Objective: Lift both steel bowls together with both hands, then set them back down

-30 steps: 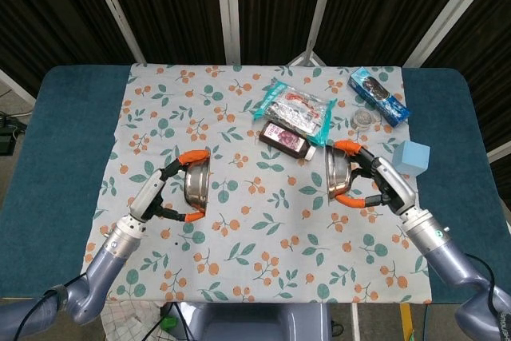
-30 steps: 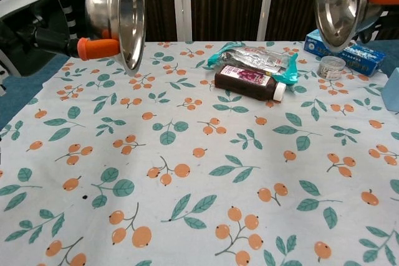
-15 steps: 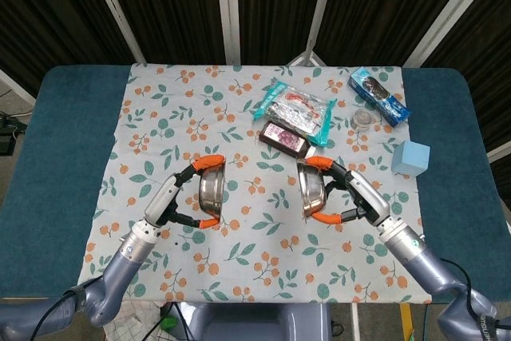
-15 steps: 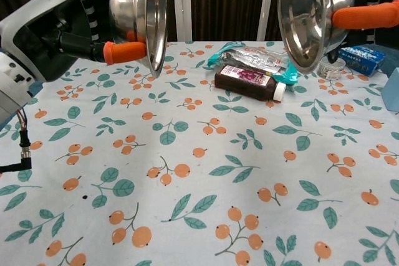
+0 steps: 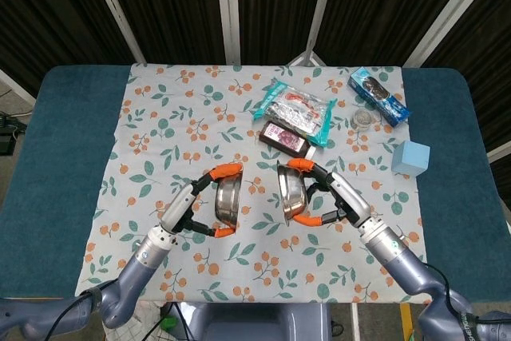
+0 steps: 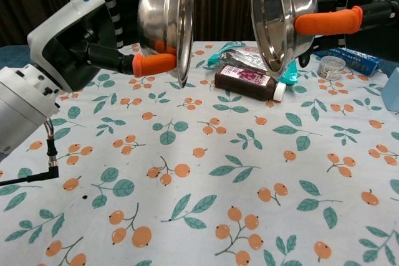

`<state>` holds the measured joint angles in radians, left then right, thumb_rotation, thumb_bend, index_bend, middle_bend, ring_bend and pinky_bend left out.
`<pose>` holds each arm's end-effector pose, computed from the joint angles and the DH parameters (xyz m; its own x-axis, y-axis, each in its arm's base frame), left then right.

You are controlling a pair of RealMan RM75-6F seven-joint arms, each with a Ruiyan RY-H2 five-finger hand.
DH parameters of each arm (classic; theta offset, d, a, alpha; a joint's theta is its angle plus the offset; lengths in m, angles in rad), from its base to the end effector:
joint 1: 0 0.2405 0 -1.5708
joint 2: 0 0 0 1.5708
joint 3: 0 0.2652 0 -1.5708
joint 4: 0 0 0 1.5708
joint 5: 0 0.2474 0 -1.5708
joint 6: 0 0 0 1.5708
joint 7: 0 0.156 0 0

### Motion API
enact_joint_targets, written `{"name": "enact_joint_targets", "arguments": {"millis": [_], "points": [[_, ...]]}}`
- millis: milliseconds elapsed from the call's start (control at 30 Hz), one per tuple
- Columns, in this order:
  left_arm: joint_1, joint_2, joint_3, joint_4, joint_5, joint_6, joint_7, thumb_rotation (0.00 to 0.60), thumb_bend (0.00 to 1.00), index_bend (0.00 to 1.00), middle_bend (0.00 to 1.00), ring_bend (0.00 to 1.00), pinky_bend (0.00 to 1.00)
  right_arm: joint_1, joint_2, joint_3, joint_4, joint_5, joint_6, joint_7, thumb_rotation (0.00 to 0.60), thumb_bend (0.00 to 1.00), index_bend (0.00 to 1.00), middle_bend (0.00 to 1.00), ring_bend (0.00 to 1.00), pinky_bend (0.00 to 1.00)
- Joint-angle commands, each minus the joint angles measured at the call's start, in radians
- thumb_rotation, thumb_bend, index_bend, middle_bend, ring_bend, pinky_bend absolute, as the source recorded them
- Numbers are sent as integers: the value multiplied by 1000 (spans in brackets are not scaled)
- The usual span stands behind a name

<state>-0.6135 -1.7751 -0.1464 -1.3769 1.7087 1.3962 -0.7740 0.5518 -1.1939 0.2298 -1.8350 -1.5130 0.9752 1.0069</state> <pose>-0.0873 0.2943 -0.0630 -0.5061 0.4750 0.7199 0.5549 -0.4597 0.6934 -0.1318 -0.3156 0.0414 -0.5663 -0.5810 0.5846 -0.6856 -0.0615 -0.7253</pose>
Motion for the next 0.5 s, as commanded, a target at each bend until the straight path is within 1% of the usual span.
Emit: {"name": "enact_joint_targets", "arguments": {"millis": [33, 233, 500], "points": [[-8, -19, 4, 17, 0, 5, 6, 600, 25, 376, 307, 215, 348, 11, -9, -2, -17, 12, -4, -20, 600, 212, 483, 287, 480, 542], [-22, -45, 0, 43, -4, 15, 6, 600, 24, 376, 307, 215, 348, 25, -16, -18, -58, 5, -6, -61, 600, 212, 483, 287, 479, 542], [-46, -104, 14, 80, 11, 26, 11, 600, 22, 378, 306, 215, 348, 54, -54, -34, -89, 21, -28, -129, 600, 212, 483, 287, 479, 542]]}}
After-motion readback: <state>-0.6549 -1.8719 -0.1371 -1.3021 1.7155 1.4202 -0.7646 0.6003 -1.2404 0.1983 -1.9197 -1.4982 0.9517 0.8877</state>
